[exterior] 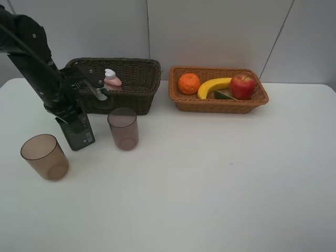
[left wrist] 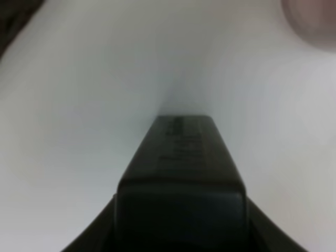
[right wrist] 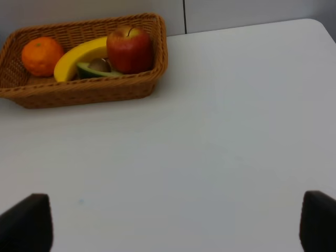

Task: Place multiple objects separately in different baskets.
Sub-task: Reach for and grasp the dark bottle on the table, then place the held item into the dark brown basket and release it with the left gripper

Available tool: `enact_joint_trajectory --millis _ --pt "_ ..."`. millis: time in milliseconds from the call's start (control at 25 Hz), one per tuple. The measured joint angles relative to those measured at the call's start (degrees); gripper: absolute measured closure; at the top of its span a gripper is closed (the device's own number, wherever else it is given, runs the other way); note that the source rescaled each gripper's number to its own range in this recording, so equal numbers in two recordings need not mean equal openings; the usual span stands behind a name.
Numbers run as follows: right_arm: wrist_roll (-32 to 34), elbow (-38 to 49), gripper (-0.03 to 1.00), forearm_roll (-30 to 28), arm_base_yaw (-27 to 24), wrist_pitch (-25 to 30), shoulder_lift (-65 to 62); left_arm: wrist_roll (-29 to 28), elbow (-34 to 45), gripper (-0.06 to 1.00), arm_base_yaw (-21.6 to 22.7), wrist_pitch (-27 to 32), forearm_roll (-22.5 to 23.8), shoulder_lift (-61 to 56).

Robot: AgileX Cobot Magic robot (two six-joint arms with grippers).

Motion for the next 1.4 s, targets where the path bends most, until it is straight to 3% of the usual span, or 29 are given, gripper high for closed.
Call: enact_joint_trajectory --millis 680,920,1120,1400 --pt "0.00 0.00 -0.03 0.00 0.00 -0.05 0.00 -11.85 -24.72 0.44 0.00 25.30 2.64 -0.79" --pt "0.00 0.00 -0.03 0.00 0.00 -0.05 0.00 -14.64 -32.90 0.44 0.00 25.62 4.43 -0.79" --pt "0.00 0.00 -0.03 0.00 0.00 -0.05 0.00 -14.80 -35.14 0.44 0.00 25.28 7.48 -0.79" --pt "0.00 0.00 -0.03 0.00 0.00 -0.11 0.00 -14.80 -35.14 0.44 0.00 15.97 13.13 -0.24"
